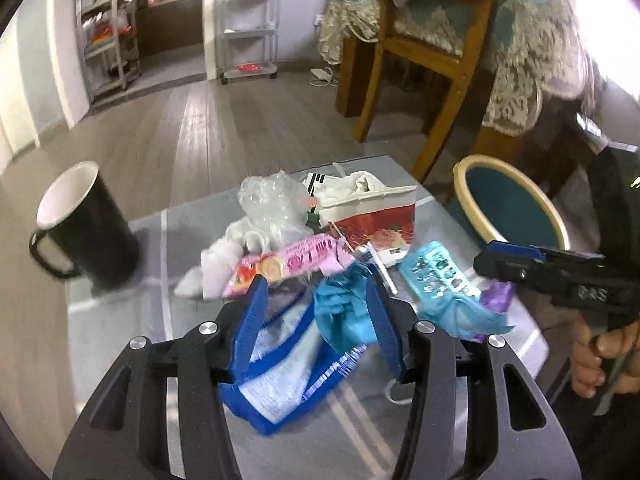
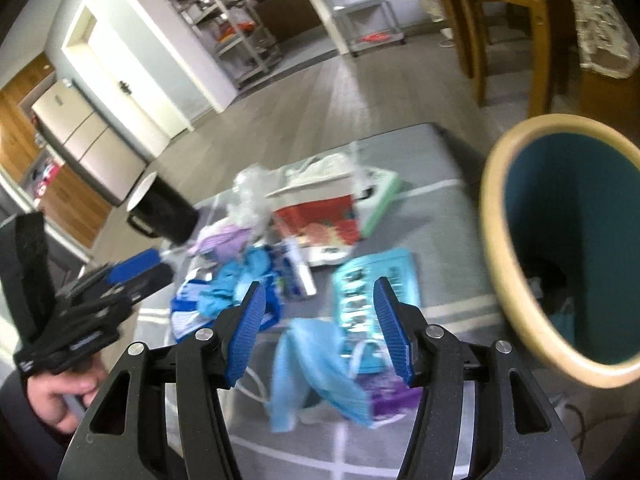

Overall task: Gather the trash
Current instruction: 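Grasp the pink candy wrapper with the left tool while the right tool grasps the blue glove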

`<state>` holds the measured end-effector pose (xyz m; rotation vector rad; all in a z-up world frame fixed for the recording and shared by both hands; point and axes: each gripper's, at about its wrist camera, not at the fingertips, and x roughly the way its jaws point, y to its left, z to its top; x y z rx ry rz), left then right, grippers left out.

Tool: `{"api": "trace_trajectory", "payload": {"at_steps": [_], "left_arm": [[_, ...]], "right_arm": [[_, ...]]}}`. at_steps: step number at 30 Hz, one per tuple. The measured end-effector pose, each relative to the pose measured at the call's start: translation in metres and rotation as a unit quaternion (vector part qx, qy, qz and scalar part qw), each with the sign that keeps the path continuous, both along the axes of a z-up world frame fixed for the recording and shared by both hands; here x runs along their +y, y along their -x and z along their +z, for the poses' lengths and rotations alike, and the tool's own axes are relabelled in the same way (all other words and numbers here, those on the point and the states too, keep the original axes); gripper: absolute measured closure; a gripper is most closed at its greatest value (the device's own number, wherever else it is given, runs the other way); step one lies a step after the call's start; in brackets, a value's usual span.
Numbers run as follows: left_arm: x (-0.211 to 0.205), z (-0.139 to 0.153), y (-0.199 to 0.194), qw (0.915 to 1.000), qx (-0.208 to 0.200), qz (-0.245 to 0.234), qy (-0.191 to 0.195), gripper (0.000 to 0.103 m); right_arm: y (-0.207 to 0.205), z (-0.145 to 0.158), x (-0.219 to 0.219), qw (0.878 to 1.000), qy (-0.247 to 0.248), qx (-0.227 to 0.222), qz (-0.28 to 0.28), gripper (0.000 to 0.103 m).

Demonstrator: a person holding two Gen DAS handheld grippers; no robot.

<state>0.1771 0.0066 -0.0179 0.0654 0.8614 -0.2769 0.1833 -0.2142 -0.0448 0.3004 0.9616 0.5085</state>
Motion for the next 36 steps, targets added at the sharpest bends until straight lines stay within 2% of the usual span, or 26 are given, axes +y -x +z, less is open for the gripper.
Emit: {"api": "trace_trajectory", "payload": {"at_steps": [5, 7, 10, 11, 15, 23, 27, 29, 31, 36], "left_arm": [[-0.020, -0.010, -0.017, 0.9974, -0.006, -0.042, -0.058, 0.052], [-0.022, -0.015, -0.023, 0.9967, -0.003, -0.047, -0.066, 0.054], [-0.020, -0.019, -0.027, 0.9965, 0.001, -0.047, -0.068, 0.081], [-0.018, -0.019, -0.027, 0.9968, -0.001, -0.045, -0.066, 0.088], [-0.009, -0.013, -0.020, 0.9978, -0.013, -0.038, -0.053, 0.096], [0.015, 0.006, -0.004, 0.9992, -0.037, 0.007, -0.010, 0.097], [0.024, 0.017, 0.005, 0.9984, -0.054, 0.017, 0.006, 0.097], [0.028, 0.021, 0.009, 0.9980, -0.058, 0.021, 0.014, 0.097], [0.029, 0.025, 0.012, 0.9977, -0.060, 0.023, 0.018, 0.097], [0.027, 0.033, 0.020, 0.9976, -0.060, 0.027, 0.021, 0.098]], "right_arm": [[0.002, -0.001, 0.029, 0.999, 0.013, -0.004, 0.036, 0.045], [0.004, -0.002, 0.035, 0.999, 0.016, -0.005, 0.044, 0.045], [0.004, -0.004, 0.045, 0.998, 0.015, -0.006, 0.059, 0.045], [0.003, -0.003, 0.047, 0.998, 0.015, -0.007, 0.062, 0.045], [-0.002, -0.006, 0.062, 0.997, 0.006, -0.004, 0.076, 0.045], [-0.015, -0.018, 0.081, 0.997, -0.038, 0.025, 0.069, 0.048], [-0.016, -0.025, 0.087, 0.996, -0.036, 0.034, 0.068, 0.061], [-0.016, -0.025, 0.089, 0.996, -0.031, 0.033, 0.070, 0.076], [-0.014, -0.024, 0.086, 0.997, -0.025, 0.027, 0.070, 0.101], [-0.009, -0.017, 0.073, 0.997, -0.038, 0.013, 0.061, 0.102]]}}
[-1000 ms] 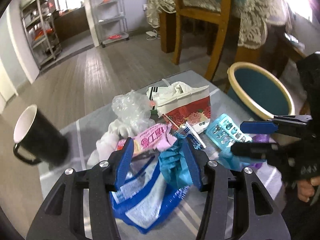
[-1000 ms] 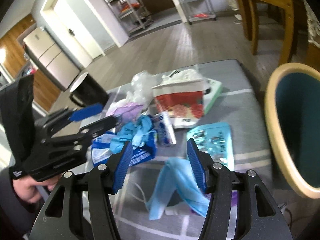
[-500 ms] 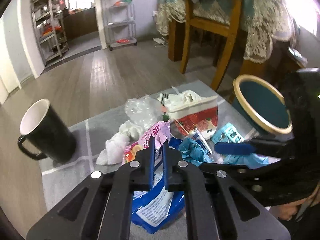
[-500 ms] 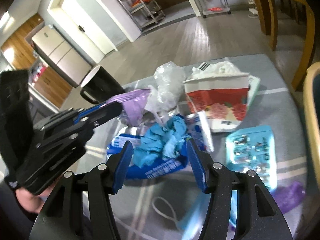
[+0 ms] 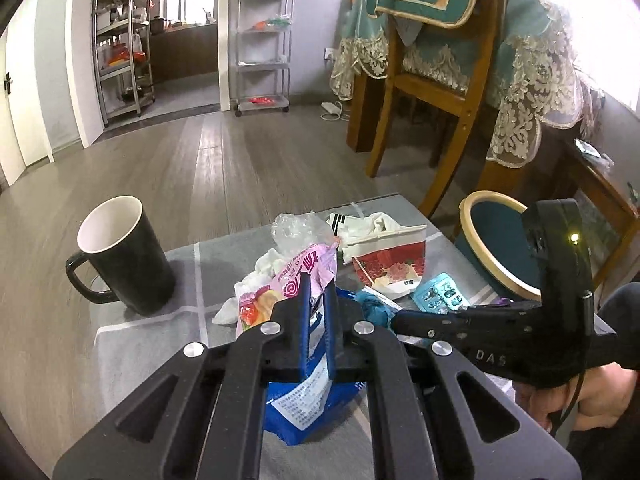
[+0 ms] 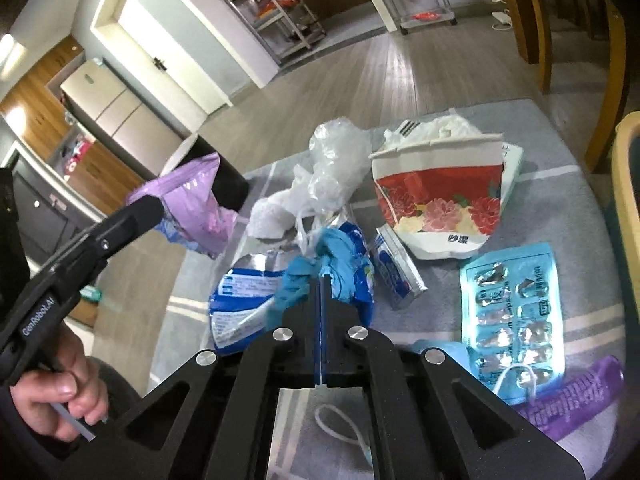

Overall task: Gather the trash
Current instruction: 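Grasp the pink candy wrapper with the left tool while the right tool grasps the blue glove, then carry both items over the teal bin and open both tools to drop them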

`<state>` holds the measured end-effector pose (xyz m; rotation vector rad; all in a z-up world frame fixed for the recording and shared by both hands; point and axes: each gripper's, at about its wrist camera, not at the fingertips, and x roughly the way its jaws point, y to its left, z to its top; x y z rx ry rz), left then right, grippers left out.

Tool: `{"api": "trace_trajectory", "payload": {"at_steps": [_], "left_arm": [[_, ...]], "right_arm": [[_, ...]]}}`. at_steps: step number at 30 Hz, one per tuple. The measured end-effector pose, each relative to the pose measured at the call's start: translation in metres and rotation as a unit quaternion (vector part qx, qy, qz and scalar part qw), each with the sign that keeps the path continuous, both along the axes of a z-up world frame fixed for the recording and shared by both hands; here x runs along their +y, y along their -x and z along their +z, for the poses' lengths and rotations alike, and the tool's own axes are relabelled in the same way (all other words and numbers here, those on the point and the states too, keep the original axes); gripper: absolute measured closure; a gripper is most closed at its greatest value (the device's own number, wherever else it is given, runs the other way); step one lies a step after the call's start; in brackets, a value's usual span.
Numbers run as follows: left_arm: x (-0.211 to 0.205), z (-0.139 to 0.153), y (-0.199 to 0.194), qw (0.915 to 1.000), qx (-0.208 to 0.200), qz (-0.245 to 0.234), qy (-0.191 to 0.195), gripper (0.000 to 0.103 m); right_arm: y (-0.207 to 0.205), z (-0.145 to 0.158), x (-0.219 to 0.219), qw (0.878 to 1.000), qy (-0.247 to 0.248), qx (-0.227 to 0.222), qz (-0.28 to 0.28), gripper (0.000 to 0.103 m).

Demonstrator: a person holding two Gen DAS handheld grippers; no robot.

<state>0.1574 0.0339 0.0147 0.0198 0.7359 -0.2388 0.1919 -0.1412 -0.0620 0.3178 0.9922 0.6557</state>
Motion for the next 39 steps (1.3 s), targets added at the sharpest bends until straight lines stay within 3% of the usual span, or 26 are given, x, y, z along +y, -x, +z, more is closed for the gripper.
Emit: {"api": "trace_trajectory", "payload": {"at_steps": [10, 23, 39], "left_arm": [[0.003, 0.019, 0.020, 0.9997, -0.009, 0.015, 0.018, 0.098], [-0.003, 0.046, 0.041, 0.9972, -0.036, 0.013, 0.064, 0.098], [-0.061, 0.058, 0.028, 0.9946, -0.041, -0.050, 0.081, 0.098]], "right_arm": [[0.018, 0.032, -0.016, 0.999, -0.026, -0.039, -0.006, 0.102], [0.043, 0.060, -0.081, 0.991, -0.099, -0.060, -0.064, 0.102], [0.055, 0.070, -0.138, 0.982, -0.089, -0.088, -0.144, 0.102]]}}
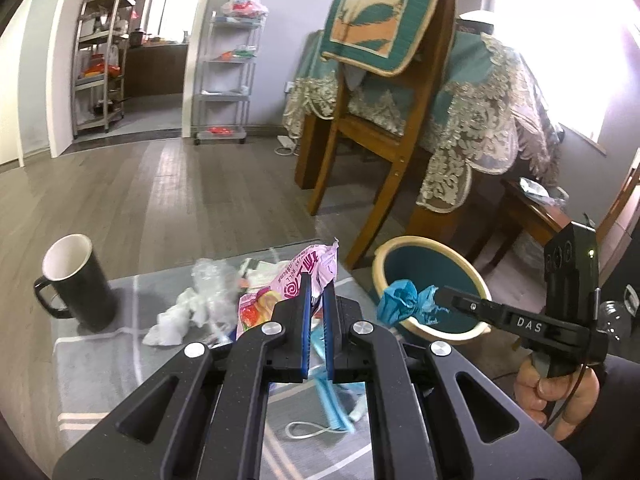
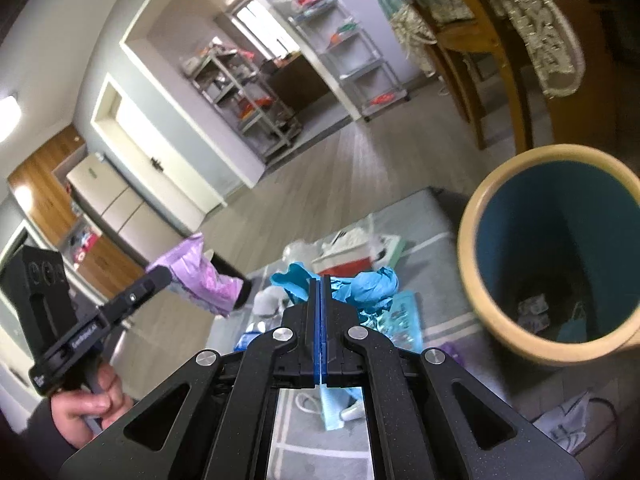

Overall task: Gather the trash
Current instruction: 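Carry both items over the teal bin and open both tools to drop them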

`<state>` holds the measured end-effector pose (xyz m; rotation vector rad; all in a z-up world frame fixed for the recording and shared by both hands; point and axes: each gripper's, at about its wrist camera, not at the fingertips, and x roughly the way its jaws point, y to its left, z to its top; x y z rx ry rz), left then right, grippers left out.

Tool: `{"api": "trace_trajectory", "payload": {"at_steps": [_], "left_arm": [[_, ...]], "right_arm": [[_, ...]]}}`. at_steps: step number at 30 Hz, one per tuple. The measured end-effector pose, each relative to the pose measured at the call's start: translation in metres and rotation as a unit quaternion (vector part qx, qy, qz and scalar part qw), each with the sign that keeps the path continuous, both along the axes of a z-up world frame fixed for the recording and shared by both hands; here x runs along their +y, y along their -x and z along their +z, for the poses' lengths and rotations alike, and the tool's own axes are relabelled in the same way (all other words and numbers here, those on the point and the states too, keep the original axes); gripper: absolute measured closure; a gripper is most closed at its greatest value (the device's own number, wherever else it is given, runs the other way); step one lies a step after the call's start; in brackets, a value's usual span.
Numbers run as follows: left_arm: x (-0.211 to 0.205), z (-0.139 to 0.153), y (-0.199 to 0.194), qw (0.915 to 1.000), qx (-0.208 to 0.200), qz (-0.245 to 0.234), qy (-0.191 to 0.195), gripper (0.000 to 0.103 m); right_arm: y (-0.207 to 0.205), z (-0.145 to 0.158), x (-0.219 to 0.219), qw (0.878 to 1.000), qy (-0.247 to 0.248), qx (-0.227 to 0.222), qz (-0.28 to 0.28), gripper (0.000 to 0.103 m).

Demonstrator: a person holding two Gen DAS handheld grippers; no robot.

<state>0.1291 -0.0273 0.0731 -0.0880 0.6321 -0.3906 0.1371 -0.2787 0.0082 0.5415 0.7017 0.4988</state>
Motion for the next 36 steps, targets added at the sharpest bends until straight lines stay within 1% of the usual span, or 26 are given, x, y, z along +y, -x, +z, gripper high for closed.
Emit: {"api": "trace_trajectory", "payload": {"at_steps": [7, 13, 16, 21, 25, 29, 32, 34, 36], "left_arm": [[-0.043, 0.003, -0.013, 0.9991, 0.000, -0.042, -0.004, 0.098], [-0.095, 0.001, -0.027, 0.9962, 0.007, -0.086, 0.010, 0.098], [-0.122, -0.003, -0.036, 0.9938, 0.018, -0.106, 0.029, 0.098], [-0.165, -0.018, -0.053, 0.9872, 0.049, -0.131, 0.077, 0.098], [-0.186, -0.032, -0.066, 0.9817, 0.076, -0.137, 0.109, 0.098], [-0.197, -0.056, -0.084, 0.9736, 0.112, -0.129, 0.151, 0.098], [-0.201, -0.072, -0.095, 0.9693, 0.136, -0.125, 0.162, 0.098], [-0.201, -0.082, -0.099, 0.9692, 0.148, -0.117, 0.158, 0.097], [-0.199, -0.089, -0.102, 0.9678, 0.159, -0.113, 0.159, 0.091]], "right_arm": [[0.003, 0.006, -0.034, 0.999, -0.008, -0.008, -0.049, 0.102], [0.005, 0.002, -0.076, 0.993, -0.018, 0.000, -0.113, 0.102], [0.004, -0.003, -0.095, 0.990, -0.026, 0.010, -0.141, 0.102], [0.000, -0.013, -0.116, 0.984, -0.038, 0.028, -0.170, 0.102], [-0.003, -0.024, -0.127, 0.980, -0.056, 0.045, -0.184, 0.102], [-0.010, -0.039, -0.137, 0.975, -0.073, 0.071, -0.195, 0.102], [-0.014, -0.049, -0.138, 0.974, -0.079, 0.087, -0.195, 0.102], [-0.018, -0.053, -0.137, 0.974, -0.075, 0.094, -0.192, 0.102], [-0.020, -0.055, -0.135, 0.974, -0.072, 0.100, -0.190, 0.102]]}}
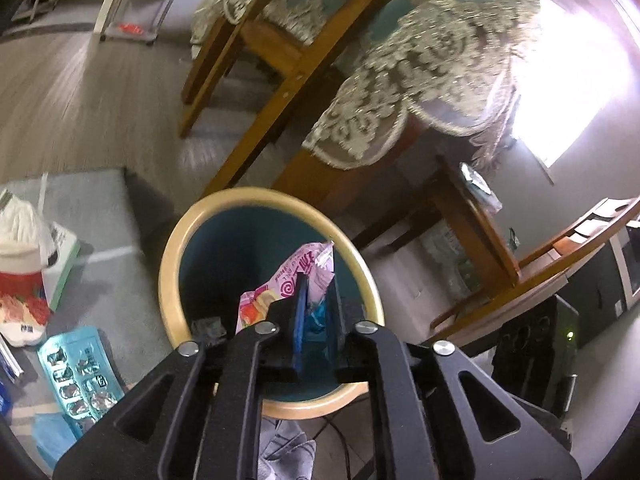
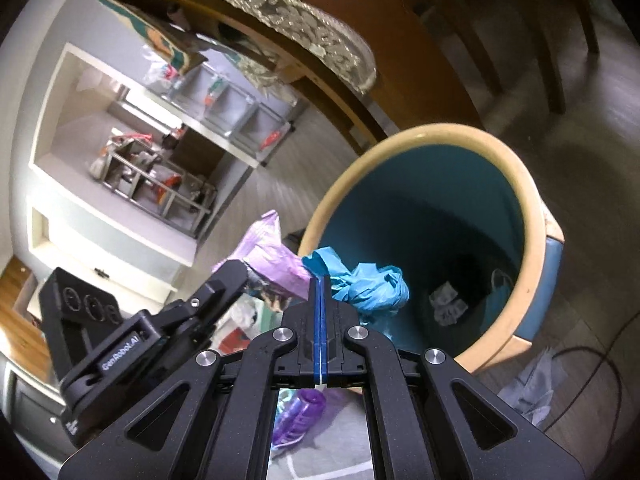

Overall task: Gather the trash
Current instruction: 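Carry both items over the teal bin and open both tools to drop them, then bring both open tools back toward the remaining trash on the table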

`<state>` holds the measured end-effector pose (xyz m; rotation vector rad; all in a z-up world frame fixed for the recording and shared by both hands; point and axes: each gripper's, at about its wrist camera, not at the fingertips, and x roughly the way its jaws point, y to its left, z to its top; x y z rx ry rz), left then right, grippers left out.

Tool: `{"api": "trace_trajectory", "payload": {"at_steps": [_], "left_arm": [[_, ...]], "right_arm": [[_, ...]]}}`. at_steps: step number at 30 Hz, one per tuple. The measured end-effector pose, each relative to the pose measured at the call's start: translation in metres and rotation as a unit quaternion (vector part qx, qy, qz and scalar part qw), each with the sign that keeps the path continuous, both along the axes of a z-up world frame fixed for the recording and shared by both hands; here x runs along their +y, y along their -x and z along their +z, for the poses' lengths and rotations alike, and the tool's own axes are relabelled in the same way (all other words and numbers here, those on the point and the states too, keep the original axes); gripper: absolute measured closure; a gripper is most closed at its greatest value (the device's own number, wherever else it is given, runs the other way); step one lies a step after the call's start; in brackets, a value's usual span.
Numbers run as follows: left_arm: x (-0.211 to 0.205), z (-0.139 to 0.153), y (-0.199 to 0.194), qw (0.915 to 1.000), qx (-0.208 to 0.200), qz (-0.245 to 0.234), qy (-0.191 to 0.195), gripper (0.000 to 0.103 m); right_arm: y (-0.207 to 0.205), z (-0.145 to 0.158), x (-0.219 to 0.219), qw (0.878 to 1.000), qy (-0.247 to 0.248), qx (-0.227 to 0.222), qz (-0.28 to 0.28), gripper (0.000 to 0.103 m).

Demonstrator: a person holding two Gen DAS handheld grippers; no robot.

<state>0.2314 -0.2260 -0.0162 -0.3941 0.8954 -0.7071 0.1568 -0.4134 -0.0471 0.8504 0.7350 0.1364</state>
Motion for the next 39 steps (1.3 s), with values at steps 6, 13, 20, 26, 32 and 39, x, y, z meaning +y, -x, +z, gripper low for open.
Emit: {"api": "trace_trajectory", "payload": {"at_steps": [6, 13, 20, 26, 32, 39], "left_arm": [[0.015, -0.010, -0.001, 0.9999, 0.010, 0.011, 0.003, 0.078], [0.036, -0.006, 0.006, 0.9997, 0.001, 0.021, -0.010, 0.066], [0.066, 0.009, 0.023, 0.9978, -0.034, 0.033, -0.046, 0.041], [0.104, 0.020, 0.037, 0.9938, -0.058, 0.048, -0.082, 0.033], [0.147, 0.024, 0.053, 0.9872, -0.076, 0.063, -0.125, 0.030], [0.198, 0.021, 0.069, 0.9793, -0.078, 0.096, -0.161, 0.026]], "right_arm": [[-0.004, -0.008, 0.003, 1.000, 0.002, 0.017, -0.001, 0.101], [-0.004, -0.006, 0.008, 1.000, 0.019, 0.021, -0.001, 0.078], [-0.002, 0.004, 0.024, 0.996, 0.082, 0.014, 0.015, 0.050], [0.002, 0.013, 0.048, 0.989, 0.140, 0.002, 0.043, 0.040], [0.007, 0.015, 0.062, 0.986, 0.157, -0.004, 0.061, 0.037], [0.005, 0.016, 0.076, 0.981, 0.174, -0.012, 0.082, 0.034]]}}
